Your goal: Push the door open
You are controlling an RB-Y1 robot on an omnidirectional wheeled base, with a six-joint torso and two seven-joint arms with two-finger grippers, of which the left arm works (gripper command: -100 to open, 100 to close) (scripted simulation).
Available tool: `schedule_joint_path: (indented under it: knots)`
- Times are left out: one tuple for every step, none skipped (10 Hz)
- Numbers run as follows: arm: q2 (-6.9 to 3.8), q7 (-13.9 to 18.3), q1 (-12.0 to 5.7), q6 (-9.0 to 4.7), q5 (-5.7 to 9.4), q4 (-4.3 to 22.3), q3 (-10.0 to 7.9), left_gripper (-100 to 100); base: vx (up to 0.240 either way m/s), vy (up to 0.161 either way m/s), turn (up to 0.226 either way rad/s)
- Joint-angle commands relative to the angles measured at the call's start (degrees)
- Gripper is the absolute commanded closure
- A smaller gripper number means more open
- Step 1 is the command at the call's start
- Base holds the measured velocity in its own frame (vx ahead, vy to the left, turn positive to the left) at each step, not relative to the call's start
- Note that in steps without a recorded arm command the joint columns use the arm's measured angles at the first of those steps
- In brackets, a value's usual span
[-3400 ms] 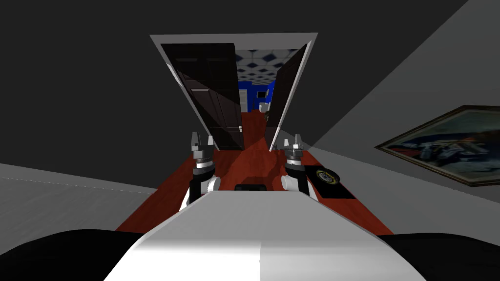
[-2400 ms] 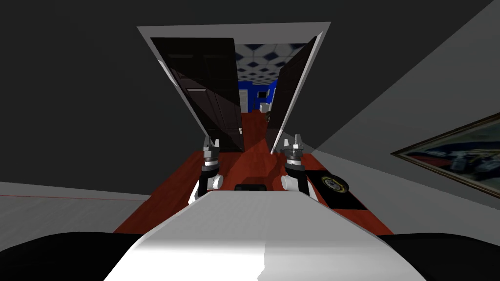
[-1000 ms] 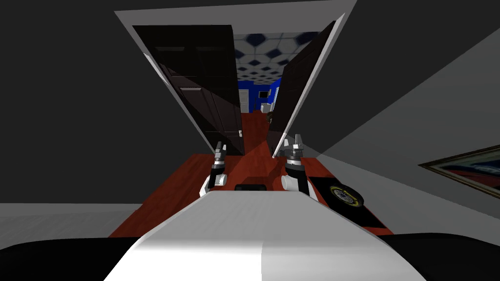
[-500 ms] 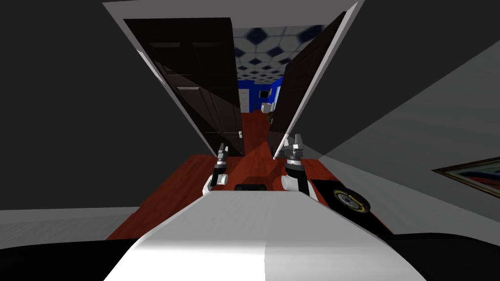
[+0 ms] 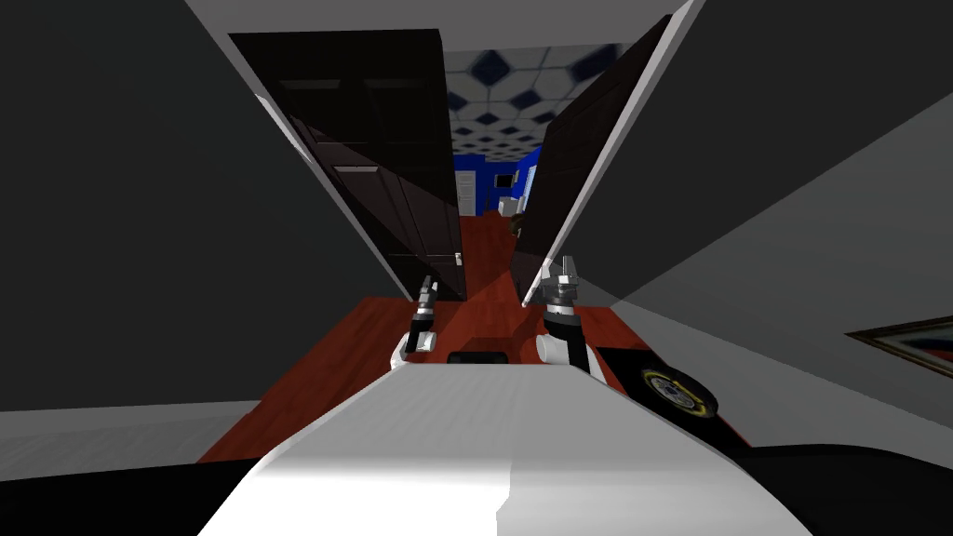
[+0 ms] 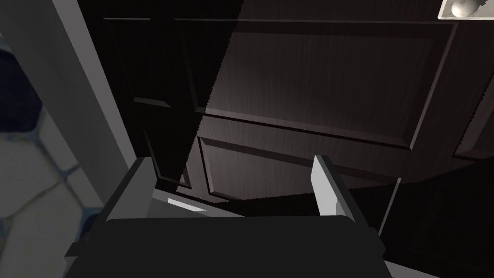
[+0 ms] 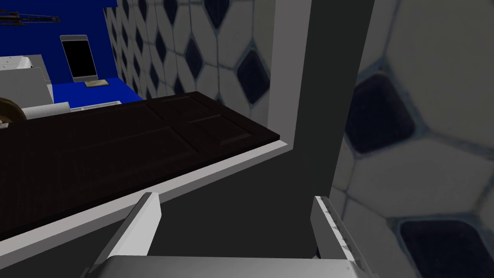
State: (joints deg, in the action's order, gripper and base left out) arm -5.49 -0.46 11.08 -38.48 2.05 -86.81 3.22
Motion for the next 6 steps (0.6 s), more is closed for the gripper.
schedule_joint_path:
  knots:
    - [-0.11, 0.41, -1.12, -0.46, -0.1, 2.86, -0.06, -100, 0.102, -0.016, 0.013]
    - [-0.13, 0.61, -1.78, -0.7, -0.17, 4.64, -0.07, -100, 0.103, -0.008, 0.016]
    - [-0.15, 0.81, -2.45, -0.94, -0.24, 6.12, -0.09, -100, 0.099, -0.013, 0.011]
    - [-0.18, 1.01, -3.12, -1.17, -0.31, 7.84, -0.11, -100, 0.101, -0.006, 0.014]
    - [-0.18, 1.01, -3.12, -1.17, -0.31, 8.21, -0.11, -100, 0.067, 0.004, 0.004]
    - [-0.2, 1.21, -3.79, -1.41, -0.38, 9.92, -0.13, -100, 0.056, -0.002, 0.008]
